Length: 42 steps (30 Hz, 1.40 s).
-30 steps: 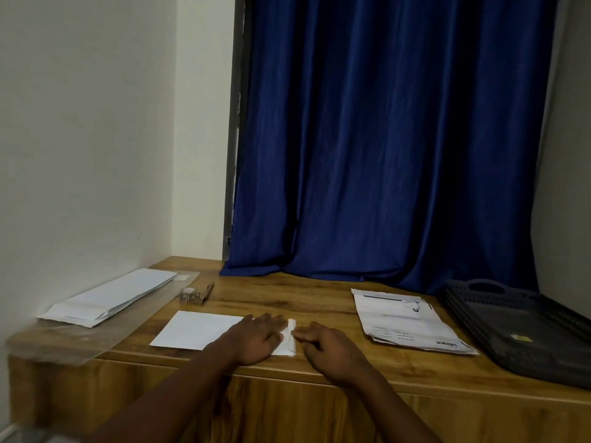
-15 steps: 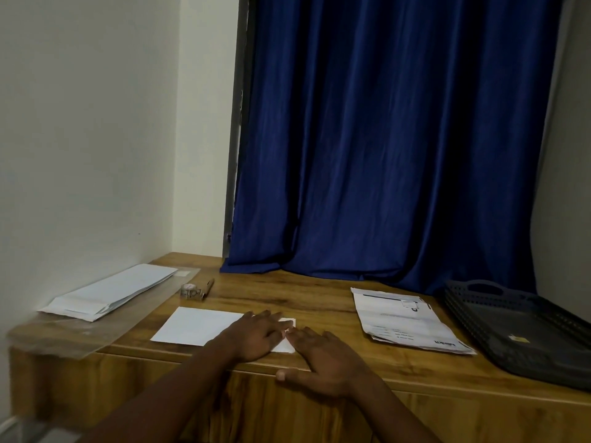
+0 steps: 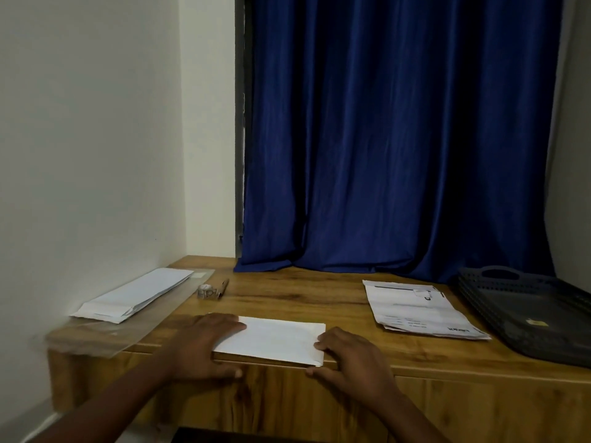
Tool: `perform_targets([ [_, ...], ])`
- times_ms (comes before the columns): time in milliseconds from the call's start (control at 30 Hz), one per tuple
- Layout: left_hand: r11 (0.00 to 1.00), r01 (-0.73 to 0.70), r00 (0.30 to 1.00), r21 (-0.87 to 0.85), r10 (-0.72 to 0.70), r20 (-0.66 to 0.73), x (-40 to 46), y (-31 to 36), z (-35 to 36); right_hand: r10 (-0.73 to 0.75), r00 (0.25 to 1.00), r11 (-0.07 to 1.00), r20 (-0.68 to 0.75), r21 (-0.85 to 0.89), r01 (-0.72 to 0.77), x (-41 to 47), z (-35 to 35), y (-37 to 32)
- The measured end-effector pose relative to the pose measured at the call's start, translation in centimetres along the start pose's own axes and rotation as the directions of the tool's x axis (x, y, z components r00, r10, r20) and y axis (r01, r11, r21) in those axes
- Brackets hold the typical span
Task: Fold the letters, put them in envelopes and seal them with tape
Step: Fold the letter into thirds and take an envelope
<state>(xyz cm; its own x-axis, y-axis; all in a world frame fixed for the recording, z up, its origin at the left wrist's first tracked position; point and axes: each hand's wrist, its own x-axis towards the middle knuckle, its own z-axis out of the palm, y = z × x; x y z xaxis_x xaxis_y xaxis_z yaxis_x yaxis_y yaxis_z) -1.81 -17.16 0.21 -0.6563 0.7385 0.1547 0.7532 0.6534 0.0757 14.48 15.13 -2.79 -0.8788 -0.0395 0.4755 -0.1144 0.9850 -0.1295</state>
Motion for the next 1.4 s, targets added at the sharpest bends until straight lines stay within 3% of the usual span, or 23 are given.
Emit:
perform_targets([
  [100,0.999,-0.031,0.994,-0.040,0.027,-0.104,-2.4,-2.5,-0.9,-0.006,0.998,0.997,-0.066,0.080,0.011,-0.4,-0.2,-0.1],
  [267,0.935,-0.115,0.967,-0.335,0.028,-0.254,-3.8,-3.8,-1.1,0.060,0.994,0.939,-0.096,0.342,-0.023,-0.3,-0.9,0.2],
  [367,0.836,-0.068,0.951,-0.545,-0.111,-0.289,-2.9,-2.7,-1.8,0.153,0.985,0.819,-0.074,0.568,-0.085,0.4,-2.1,0.1],
  [467,0.639,-0.067,0.877,-0.766,-0.329,-0.351,-0.8,-0.8,-3.0,0.322,0.936,0.683,-0.141,0.720,-0.127,2.0,-3.5,0.2],
  [600,0.540,0.033,0.801,-0.841,-0.517,-0.301,4.0,1.3,-3.3,0.505,0.843,0.566,-0.187,0.809,-0.159,5.1,-4.8,0.8],
  [700,0.522,0.118,0.784,-0.845,-0.571,-0.244,6.6,2.1,-1.8,0.581,0.796,0.600,-0.172,0.750,-0.277,6.5,-4.1,2.1],
  [767,0.589,0.148,0.809,-0.794,-0.534,-0.245,7.3,1.9,-0.2,0.610,0.781,0.654,-0.133,0.641,-0.402,6.7,-3.0,2.9],
  [900,0.757,0.268,0.830,-0.595,-0.496,-0.256,7.7,1.2,1.7,0.602,0.795,0.782,-0.079,0.258,-0.567,6.5,-0.5,4.0],
  [967,0.828,0.323,0.837,-0.459,-0.476,-0.270,7.6,1.2,2.1,0.554,0.827,0.831,-0.092,0.126,-0.542,6.6,-0.2,3.9],
  [1067,0.873,0.296,0.846,-0.388,-0.428,-0.317,7.3,1.1,1.8,0.497,0.861,0.867,-0.104,0.024,-0.498,6.6,-0.3,3.4],
  [1300,0.900,0.317,0.866,-0.300,-0.404,-0.295,6.7,2.3,1.3,0.436,0.893,0.897,-0.106,-0.030,-0.442,6.2,-0.8,3.1],
  [1400,0.903,0.327,0.860,-0.280,-0.407,-0.307,6.6,2.5,1.2,0.286,0.958,0.955,0.032,-0.088,-0.282,5.1,-0.9,3.0],
])
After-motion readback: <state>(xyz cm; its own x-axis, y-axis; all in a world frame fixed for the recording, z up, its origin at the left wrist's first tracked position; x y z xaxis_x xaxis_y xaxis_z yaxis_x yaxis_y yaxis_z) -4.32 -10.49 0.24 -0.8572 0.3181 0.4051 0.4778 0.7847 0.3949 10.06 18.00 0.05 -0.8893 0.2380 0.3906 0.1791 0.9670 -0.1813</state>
